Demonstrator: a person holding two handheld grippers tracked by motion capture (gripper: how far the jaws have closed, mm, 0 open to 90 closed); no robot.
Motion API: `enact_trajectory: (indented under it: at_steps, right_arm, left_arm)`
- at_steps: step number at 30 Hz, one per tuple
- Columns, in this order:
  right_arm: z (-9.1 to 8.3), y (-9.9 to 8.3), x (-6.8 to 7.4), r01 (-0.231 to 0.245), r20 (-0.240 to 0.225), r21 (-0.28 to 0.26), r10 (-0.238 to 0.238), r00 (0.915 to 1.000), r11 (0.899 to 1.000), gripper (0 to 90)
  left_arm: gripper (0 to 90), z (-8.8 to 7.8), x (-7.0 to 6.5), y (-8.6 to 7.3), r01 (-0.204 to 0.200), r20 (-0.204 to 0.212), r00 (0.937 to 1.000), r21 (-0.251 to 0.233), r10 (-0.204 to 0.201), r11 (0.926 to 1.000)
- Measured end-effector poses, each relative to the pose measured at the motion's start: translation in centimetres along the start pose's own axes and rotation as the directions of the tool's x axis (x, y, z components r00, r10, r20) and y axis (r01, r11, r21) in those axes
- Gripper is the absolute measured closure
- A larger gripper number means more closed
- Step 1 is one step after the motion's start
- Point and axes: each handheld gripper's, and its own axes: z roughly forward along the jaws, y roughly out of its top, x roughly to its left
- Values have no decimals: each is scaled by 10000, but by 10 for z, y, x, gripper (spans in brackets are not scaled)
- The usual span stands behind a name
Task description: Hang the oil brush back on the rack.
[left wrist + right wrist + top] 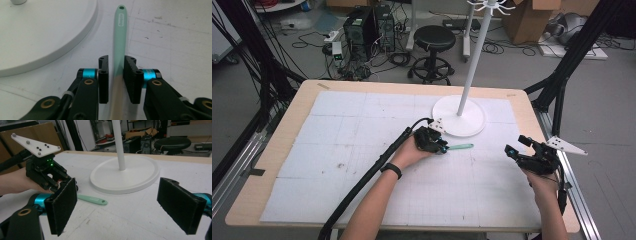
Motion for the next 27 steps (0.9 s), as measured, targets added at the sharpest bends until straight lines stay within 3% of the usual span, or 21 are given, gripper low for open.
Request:
enact_trajectory:
  at_steps: [1, 27]
  right_arm:
    - [0, 0, 0, 11, 15, -6, -11, 10000, 10000, 157]
    - [-1, 1, 0, -23, 11, -96, 23, 10000, 10000, 157]
  left_arm:
    - [804, 0, 0, 0, 0, 0, 10000, 0, 0, 10000]
    - [820, -7, -1, 0, -129, -47, 9999, -77, 129, 9999]
